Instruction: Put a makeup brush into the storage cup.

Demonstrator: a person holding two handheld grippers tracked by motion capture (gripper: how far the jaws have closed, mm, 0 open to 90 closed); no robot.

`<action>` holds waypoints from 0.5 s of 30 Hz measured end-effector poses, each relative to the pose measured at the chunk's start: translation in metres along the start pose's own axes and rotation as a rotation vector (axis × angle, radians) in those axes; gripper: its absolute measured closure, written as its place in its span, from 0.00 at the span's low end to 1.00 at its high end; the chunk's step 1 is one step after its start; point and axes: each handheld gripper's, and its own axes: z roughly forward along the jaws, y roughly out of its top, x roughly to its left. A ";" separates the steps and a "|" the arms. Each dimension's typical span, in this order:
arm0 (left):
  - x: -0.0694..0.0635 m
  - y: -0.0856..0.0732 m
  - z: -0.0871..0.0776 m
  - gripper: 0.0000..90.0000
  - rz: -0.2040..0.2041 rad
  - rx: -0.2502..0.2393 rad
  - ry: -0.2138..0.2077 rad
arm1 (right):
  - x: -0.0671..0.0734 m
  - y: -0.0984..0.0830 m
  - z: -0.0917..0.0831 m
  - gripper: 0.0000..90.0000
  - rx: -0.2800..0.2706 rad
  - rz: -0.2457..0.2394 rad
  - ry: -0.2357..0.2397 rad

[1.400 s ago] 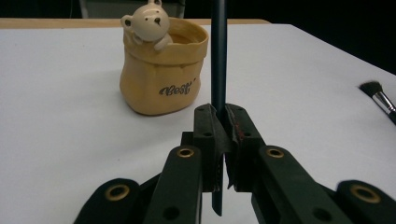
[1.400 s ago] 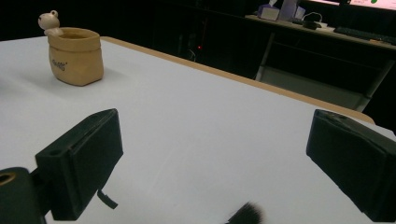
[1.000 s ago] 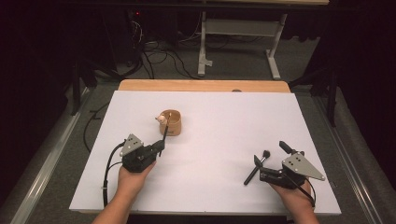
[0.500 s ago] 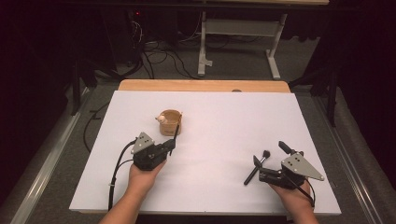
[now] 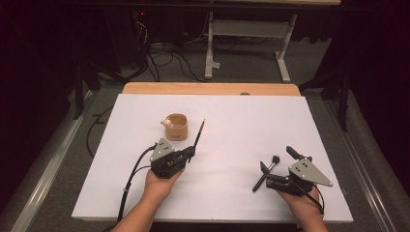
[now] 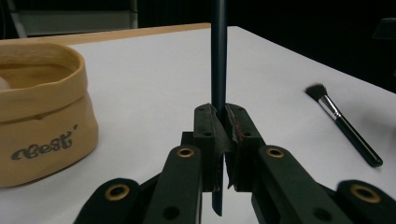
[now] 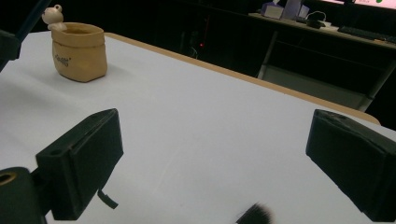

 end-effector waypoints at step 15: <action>-0.012 -0.006 0.001 0.93 0.029 -0.013 -0.061 | 0.021 0.011 0.022 0.06 0.008 0.034 0.055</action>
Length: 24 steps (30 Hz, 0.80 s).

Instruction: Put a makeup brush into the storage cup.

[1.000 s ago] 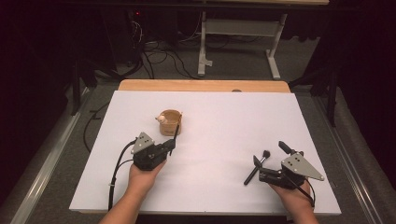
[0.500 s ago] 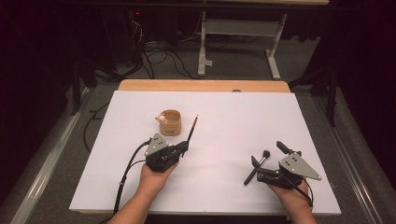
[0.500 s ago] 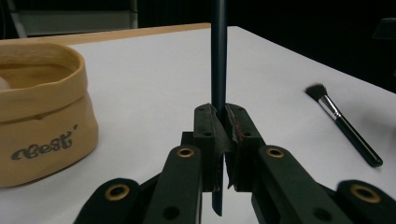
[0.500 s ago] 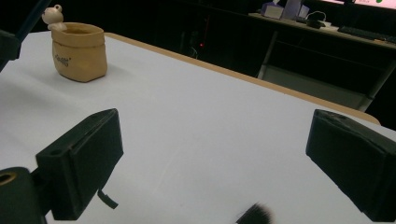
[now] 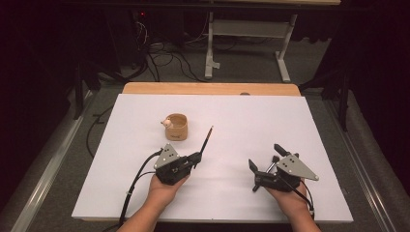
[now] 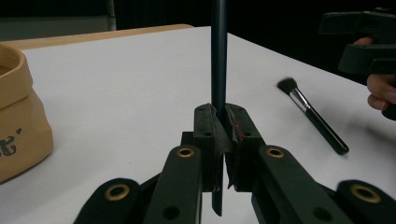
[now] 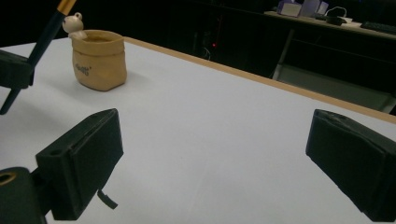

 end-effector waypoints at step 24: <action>0.004 -0.001 -0.001 0.93 -0.003 -0.005 0.010 | 0.019 0.034 0.039 0.08 -0.025 -0.037 0.042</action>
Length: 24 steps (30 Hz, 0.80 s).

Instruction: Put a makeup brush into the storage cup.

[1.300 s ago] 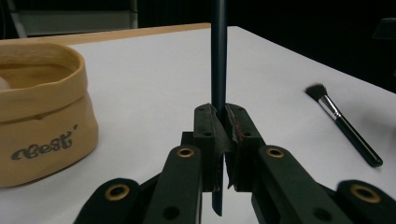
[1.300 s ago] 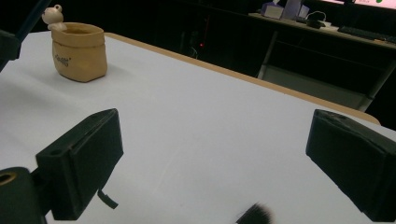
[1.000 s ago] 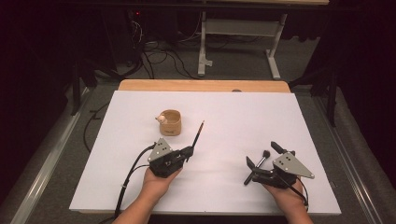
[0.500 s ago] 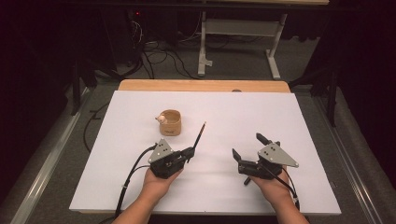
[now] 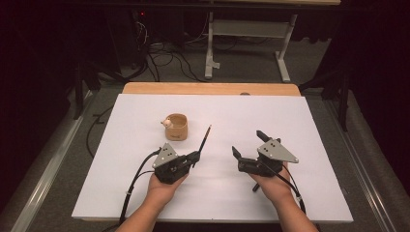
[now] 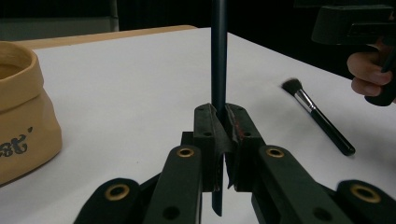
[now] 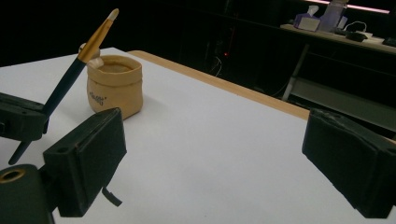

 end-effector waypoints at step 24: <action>-0.001 0.000 -0.001 0.93 0.005 -0.008 -0.013 | 0.009 0.006 0.019 0.11 0.025 -0.007 -0.007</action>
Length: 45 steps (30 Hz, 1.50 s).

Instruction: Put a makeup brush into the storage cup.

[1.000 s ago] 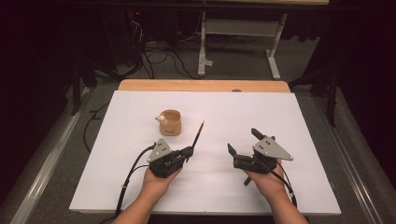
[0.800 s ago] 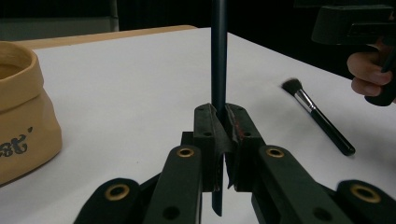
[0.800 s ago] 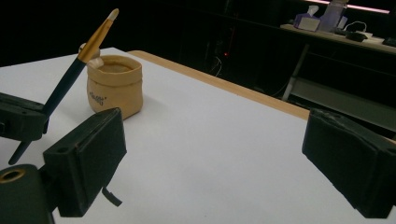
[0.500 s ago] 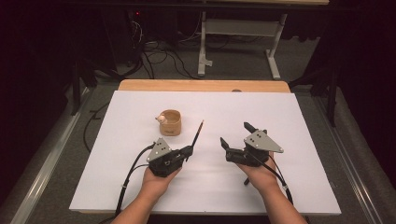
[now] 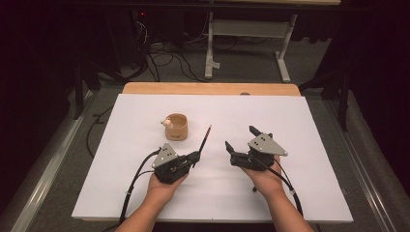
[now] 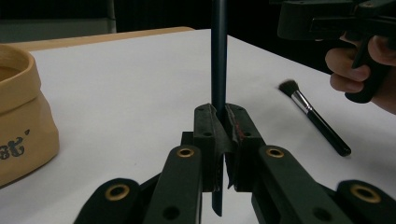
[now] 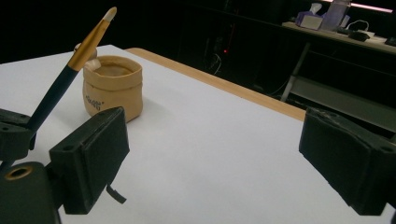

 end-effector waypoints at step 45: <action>-0.015 -0.013 0.018 0.93 0.010 0.007 -0.058 | 0.006 -0.011 -0.017 0.24 -0.023 0.157 0.188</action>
